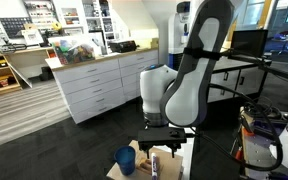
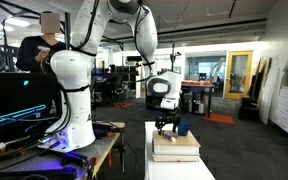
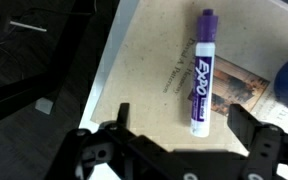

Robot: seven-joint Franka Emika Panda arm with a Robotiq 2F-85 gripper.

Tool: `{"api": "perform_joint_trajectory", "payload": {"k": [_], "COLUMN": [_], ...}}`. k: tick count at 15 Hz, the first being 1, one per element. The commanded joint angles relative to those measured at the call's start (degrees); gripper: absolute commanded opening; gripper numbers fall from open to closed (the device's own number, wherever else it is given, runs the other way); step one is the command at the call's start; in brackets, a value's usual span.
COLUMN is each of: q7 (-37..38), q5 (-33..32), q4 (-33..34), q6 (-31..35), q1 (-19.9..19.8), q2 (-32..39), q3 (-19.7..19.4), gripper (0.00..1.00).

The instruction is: Pick up the pen from the top of the books and put it in the blue cup.

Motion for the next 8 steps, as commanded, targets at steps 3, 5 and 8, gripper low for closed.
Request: {"api": "perform_joint_trajectory", "payload": {"k": [3, 5, 8], "q7": [-2.89, -4.55, -7.51], "q5": [4.27, 4.98, 4.61], "q4": [-1.47, -1.49, -1.89], "q6": [2.66, 3.63, 5.93], "q1": [-1.49, -1.79, -1.84], "q2": [0.59, 1.23, 1.78], "q3": [2.36, 2.76, 2.73], "gripper": [1.00, 1.00, 1.00]}}
